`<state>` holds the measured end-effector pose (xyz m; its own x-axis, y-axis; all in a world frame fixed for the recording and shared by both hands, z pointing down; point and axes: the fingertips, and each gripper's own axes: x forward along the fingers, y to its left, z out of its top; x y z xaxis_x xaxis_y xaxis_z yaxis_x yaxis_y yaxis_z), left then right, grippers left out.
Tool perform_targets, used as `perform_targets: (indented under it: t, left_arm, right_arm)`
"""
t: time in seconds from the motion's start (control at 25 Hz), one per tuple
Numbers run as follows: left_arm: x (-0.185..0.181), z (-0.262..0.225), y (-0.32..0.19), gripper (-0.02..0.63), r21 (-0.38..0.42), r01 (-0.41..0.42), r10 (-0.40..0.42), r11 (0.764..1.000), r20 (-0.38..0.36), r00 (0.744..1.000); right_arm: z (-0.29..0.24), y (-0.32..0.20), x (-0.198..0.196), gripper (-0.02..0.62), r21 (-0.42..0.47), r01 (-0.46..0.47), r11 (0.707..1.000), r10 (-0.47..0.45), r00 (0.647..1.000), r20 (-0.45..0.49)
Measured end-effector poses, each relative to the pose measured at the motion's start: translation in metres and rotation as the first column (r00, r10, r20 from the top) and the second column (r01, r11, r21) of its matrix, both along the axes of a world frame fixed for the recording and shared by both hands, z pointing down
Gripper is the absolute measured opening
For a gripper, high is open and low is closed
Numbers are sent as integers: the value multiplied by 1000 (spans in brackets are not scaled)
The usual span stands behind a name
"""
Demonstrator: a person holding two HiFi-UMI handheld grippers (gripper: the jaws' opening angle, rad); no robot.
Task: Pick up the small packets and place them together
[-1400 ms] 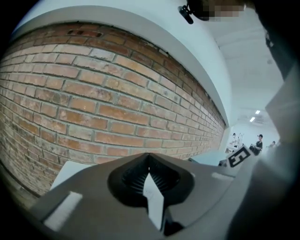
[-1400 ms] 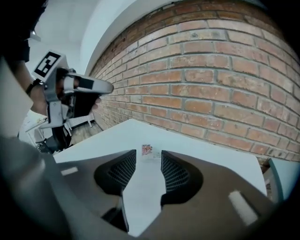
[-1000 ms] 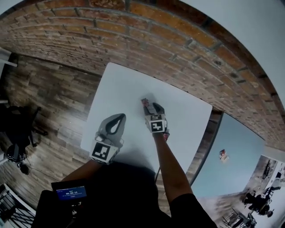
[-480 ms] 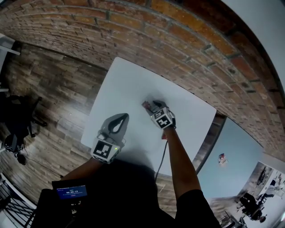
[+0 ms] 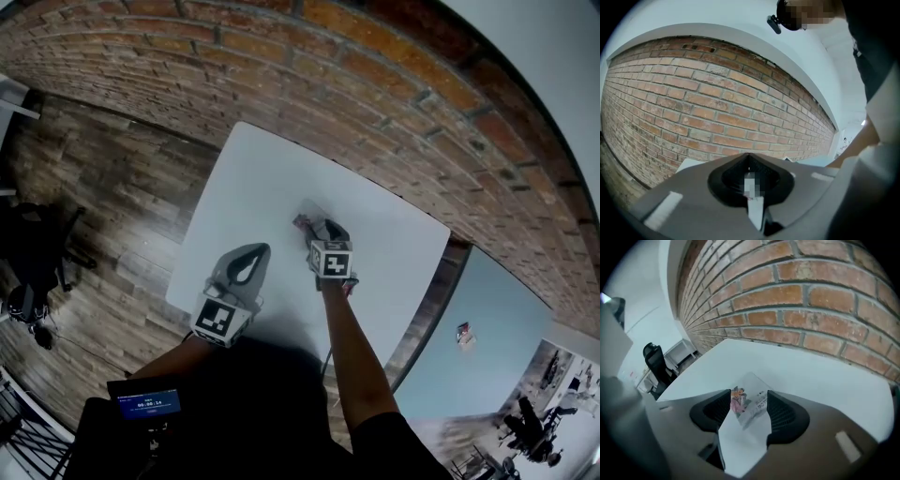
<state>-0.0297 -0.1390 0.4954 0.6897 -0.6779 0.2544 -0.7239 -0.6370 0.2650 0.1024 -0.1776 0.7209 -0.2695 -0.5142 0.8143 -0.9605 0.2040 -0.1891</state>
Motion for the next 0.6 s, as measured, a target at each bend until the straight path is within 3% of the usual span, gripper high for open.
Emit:
perform_targets:
  t: [0.08,0.16,0.24,0.32,0.36,0.4,0.48,0.52,0.56,0.6]
  left_arm:
    - [4,1,2,0,0,-19,19,1000,7,1000]
    - [5,0,4,0,-4,-22,22,1000,5,1000]
    - [2,-3,4,0,2,-10,10,1000,0,1000]
    - [-1,-7,2,0,4,4,-4,1000,-27,1000]
    - [-1,-8,3,0,2,-1,1,1000,-40,999]
    - [-1,-7,4,0,1,-12,12,1000,-48,999]
    - [0,-5,5,0,3,-32,32,999,-48,998]
    - [0,-5,5,0,6,-33,33,999,-49,998]
    - [-1,-6,4,0,9,-28,28,1000,-52,998]
    - [-2,-6,4,0,9,-21,21,1000,-55,998]
  right_arm:
    - [15,7,-9,249,-66,-39,997,39,999,-5]
    - [23,10,-17,245,-93,-9,996,4,999,-51]
    - [23,6,-20,241,-85,72,994,-81,991,-104]
    - [23,8,-29,241,-86,241,967,-250,962,-107]
    - [25,14,-35,241,-93,358,929,-367,925,-103]
    - [25,19,-39,241,-96,481,872,-489,865,-114]
    - [23,24,-41,242,-94,672,735,-676,712,-192]
    - [20,23,-39,244,-91,724,684,-721,652,-233]
    - [16,20,-37,252,-77,750,658,-739,622,-259]
    - [9,17,-36,252,-46,755,654,-736,621,-269]
